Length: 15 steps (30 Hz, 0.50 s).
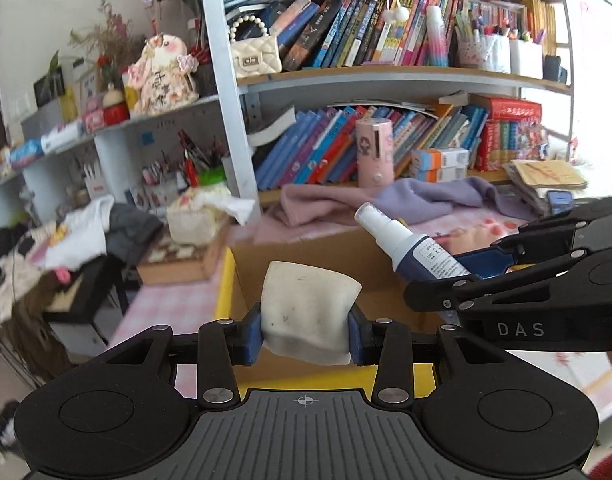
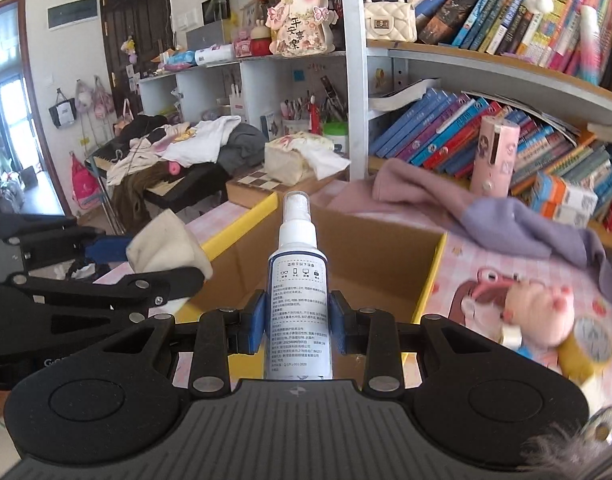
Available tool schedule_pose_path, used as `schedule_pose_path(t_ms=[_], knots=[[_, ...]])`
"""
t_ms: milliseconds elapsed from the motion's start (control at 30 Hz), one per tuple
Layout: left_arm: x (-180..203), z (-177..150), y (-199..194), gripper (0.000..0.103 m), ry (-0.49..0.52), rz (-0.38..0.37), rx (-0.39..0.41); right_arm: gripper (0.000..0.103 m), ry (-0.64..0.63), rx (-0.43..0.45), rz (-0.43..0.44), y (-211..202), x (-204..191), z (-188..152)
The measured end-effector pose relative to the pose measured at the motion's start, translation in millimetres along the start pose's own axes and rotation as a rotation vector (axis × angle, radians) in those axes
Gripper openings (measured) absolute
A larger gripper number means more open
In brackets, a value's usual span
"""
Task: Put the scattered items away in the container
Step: 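Lift the soap bar with the left tool while the right tool carries the spray bottle to the box, then open the left tool over the box while the right tool releases the spray bottle inside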
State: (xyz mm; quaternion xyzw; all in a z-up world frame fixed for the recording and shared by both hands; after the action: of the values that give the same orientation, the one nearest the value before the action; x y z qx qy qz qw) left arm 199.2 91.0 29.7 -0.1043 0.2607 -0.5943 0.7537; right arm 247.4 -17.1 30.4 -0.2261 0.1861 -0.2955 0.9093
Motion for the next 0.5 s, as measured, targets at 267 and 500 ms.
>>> schedule_pose_path(t_ms=[267, 500], knots=[[9.7, 18.7, 61.0, 0.039, 0.093, -0.002, -0.061, 0.031, -0.061, -0.116, 0.006, 56.2, 39.5, 24.1], [24.0, 7.2, 118.7, 0.039, 0.184, -0.018, -0.172, 0.031, -0.194, -0.285, -0.001, 116.3, 65.8, 22.9]])
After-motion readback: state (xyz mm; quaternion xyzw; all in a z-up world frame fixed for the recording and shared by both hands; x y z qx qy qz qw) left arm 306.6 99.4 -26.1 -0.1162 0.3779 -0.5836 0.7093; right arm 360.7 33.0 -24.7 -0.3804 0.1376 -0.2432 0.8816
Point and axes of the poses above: each gripper's, at about its wrist camera, not at the fingertips, and y roughly the way its jaws point, x to its right, z to its top, the point moved 4 cm from there along y, roughly the way its jaws point, and after that the axes turned 14 degrees about z, right-handed, at the moved point
